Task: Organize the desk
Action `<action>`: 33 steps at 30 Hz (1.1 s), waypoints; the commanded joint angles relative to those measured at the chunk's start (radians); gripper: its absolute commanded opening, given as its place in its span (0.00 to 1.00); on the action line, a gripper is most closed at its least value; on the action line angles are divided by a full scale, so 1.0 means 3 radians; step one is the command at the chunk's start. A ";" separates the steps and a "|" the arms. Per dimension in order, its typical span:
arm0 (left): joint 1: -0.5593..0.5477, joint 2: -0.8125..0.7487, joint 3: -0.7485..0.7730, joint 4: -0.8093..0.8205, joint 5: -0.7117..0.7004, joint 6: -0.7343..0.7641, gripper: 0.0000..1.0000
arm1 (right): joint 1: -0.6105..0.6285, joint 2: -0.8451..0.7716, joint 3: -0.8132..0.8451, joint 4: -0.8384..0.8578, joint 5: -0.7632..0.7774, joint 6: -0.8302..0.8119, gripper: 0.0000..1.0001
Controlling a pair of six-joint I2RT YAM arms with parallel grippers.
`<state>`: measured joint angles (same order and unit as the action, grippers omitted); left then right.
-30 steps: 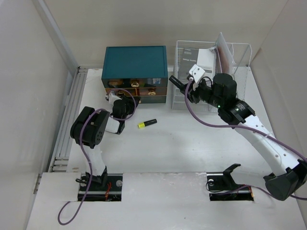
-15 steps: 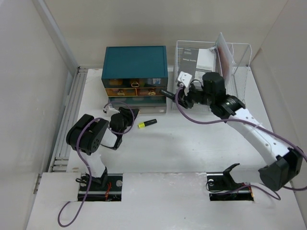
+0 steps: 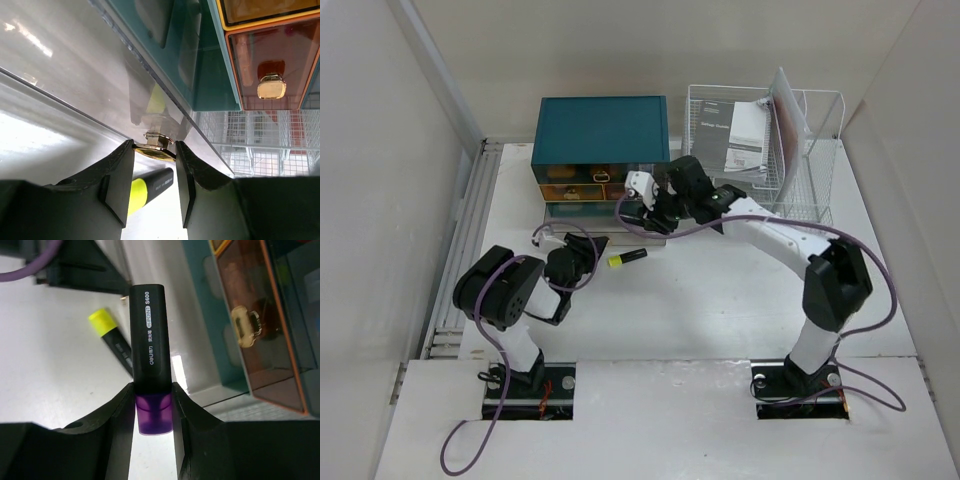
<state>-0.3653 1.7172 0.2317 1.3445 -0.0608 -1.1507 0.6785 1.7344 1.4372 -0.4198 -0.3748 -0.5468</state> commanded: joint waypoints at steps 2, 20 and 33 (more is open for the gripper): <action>0.0016 -0.0140 -0.0128 0.0140 -0.0099 0.0031 0.11 | 0.0060 0.0257 0.0373 0.0146 0.0385 -0.0038 0.00; -0.0015 -0.0140 -0.0195 0.0233 -0.0038 0.0001 0.11 | 0.0126 0.0647 0.0651 0.0223 0.0927 0.0110 0.48; -0.0015 -0.0110 0.0035 0.0003 -0.0007 0.0072 0.09 | 0.0270 0.0109 0.0277 -0.0037 0.0130 -0.0268 0.30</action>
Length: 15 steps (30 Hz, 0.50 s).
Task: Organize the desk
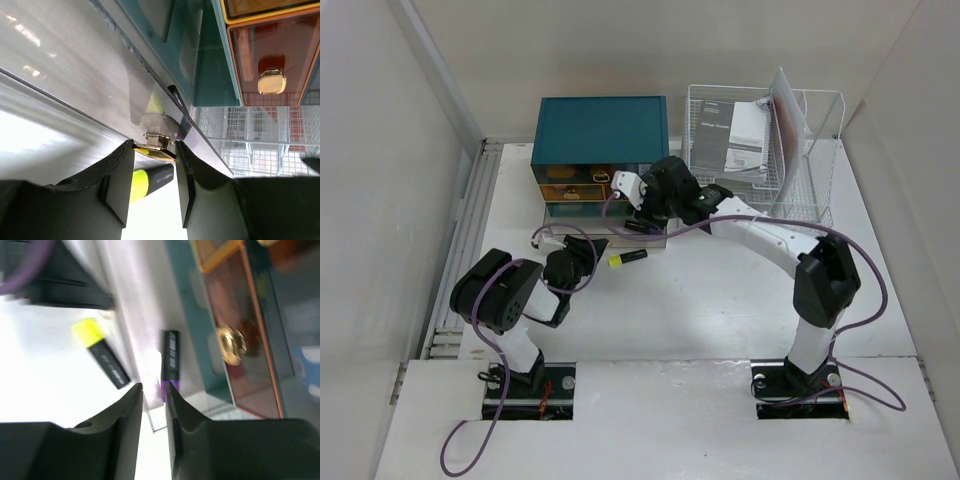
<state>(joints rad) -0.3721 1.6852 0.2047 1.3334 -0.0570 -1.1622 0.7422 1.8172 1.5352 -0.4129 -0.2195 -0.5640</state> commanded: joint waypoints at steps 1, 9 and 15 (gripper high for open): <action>0.0008 -0.0003 0.0166 0.0004 -0.0020 0.0111 0.09 | 0.0057 -0.0167 -0.0096 -0.0172 -0.0454 -0.0302 0.29; 0.0008 -0.0069 0.0197 -0.0058 -0.0020 0.0111 0.09 | 0.0205 -0.0121 -0.0567 -0.0168 -0.0460 -0.1085 0.27; 0.0008 -0.0069 0.0167 -0.0022 -0.0020 0.0111 0.08 | 0.0302 0.0181 -0.0424 -0.0137 -0.0312 -0.1116 0.33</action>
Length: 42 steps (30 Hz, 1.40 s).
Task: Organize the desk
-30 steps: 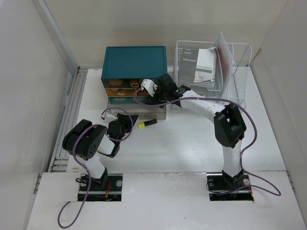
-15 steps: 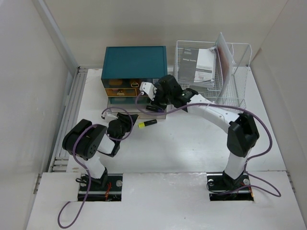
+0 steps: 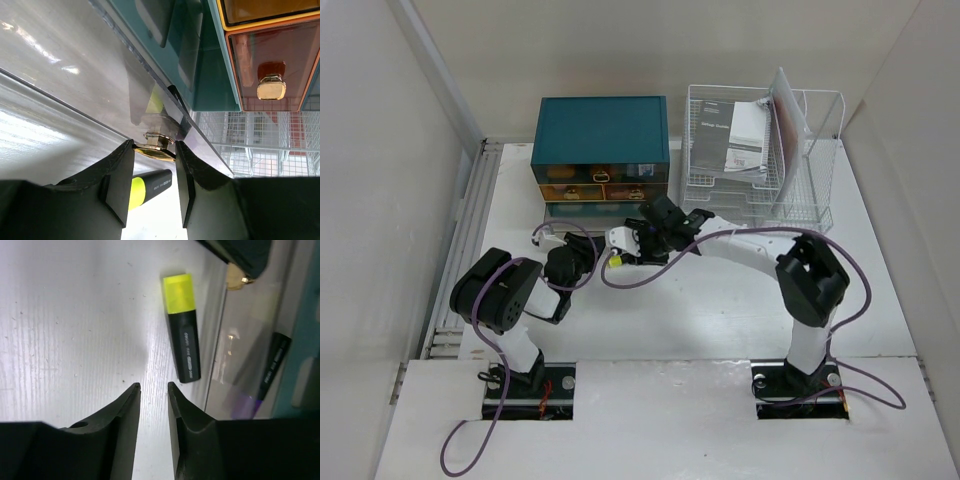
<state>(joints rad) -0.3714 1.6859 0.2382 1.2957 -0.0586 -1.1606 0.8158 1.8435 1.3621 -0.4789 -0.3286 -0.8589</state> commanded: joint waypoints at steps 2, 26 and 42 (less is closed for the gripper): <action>0.0006 -0.0072 0.0055 0.0134 -0.0014 0.0105 0.08 | 0.0088 0.0200 0.0215 0.0083 0.0083 -0.0093 0.34; 0.0006 0.0107 -0.0068 0.0493 0.0078 0.0013 0.08 | 0.0119 0.0937 0.0732 0.0057 0.0257 0.0184 0.47; 0.0006 -0.0015 -0.0068 0.0360 0.0078 0.0013 0.08 | 0.0119 0.0666 0.0339 -0.0214 -0.0050 0.0081 0.06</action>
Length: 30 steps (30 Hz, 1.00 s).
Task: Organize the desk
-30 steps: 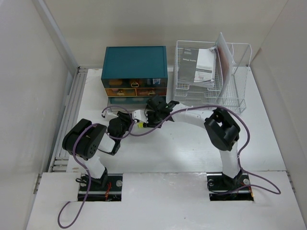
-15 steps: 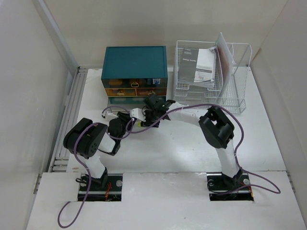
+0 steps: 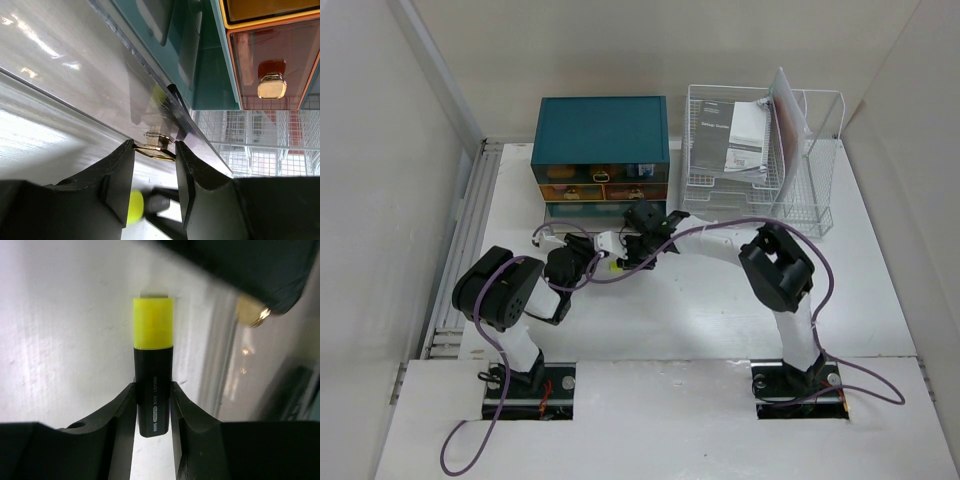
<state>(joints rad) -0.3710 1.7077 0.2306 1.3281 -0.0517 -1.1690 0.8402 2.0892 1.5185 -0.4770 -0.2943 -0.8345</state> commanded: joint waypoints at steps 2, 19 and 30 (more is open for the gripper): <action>0.0004 -0.0088 -0.0043 0.0252 0.0055 0.0041 0.08 | 0.0068 -0.0296 -0.0260 -0.0185 -0.0164 0.0031 0.04; 0.0004 -0.0190 -0.0104 0.0149 0.0055 0.0077 0.06 | 0.0068 -0.1043 -0.0178 0.0041 0.0556 0.0353 0.04; 0.0004 -0.0221 -0.0231 0.0216 0.0055 0.0077 0.06 | -0.0034 -0.0568 0.0491 0.0235 0.1206 0.0455 0.04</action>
<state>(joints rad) -0.3714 1.6730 0.1905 1.3277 -0.0422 -1.1683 0.8436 1.8744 1.6005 -0.4641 -0.0002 -0.7219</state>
